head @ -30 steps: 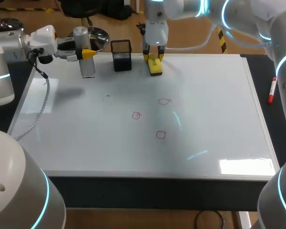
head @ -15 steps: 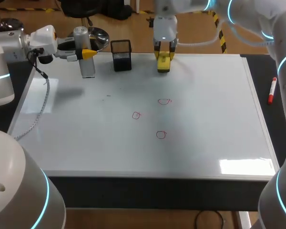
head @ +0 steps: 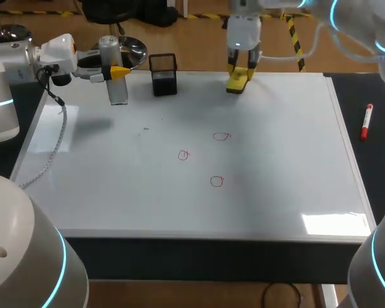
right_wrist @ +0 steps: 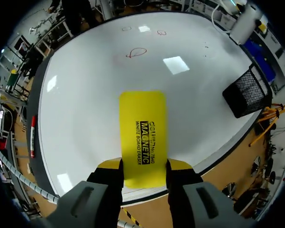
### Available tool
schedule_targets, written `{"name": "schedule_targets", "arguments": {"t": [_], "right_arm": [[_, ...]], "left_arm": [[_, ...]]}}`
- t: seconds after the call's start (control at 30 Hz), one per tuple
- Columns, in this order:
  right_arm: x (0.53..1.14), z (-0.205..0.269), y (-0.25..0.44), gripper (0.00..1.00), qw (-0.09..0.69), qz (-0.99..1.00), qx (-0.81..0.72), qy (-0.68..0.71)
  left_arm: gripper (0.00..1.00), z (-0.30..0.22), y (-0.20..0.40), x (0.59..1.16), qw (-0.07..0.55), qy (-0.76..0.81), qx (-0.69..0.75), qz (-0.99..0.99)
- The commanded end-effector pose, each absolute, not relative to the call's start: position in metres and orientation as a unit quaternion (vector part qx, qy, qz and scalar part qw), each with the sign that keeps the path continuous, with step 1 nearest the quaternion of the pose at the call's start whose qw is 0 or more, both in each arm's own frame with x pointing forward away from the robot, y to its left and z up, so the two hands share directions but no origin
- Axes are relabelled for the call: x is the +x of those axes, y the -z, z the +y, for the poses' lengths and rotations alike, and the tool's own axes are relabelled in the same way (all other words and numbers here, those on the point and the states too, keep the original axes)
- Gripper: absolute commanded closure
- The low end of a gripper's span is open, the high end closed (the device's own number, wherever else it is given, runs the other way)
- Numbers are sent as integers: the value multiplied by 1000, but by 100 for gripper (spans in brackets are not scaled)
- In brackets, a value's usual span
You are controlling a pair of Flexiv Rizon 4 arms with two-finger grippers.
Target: Pick up the inspection probe, press it on each red-marked spot on the whiteboard one by one, put down the probe, pick up the eraser, and wipe off all the red marks.
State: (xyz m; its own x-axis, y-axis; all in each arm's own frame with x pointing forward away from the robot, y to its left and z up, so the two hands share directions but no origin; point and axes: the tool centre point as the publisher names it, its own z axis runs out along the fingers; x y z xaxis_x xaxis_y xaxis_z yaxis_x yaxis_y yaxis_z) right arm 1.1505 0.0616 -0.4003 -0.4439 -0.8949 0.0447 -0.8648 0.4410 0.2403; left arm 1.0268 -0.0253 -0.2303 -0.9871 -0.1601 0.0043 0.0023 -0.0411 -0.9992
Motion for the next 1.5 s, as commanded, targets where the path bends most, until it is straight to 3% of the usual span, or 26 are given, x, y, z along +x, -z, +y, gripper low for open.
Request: {"name": "schedule_targets", "arguments": {"t": [0.03, 0.93, 1.5], "right_arm": [[1094, 20, 375, 100, 14, -859, 510, 36], [1006, -81, 360, 100, 21, -903, 427, -29], [1016, -85, 358, 100, 21, -908, 405, -107]], "left_arm": [[100, -26, 229, 1026, 58, 719, -57, 690], [100, -26, 229, 1026, 58, 719, -57, 690], [100, -26, 229, 1026, 58, 719, -57, 690]]}}
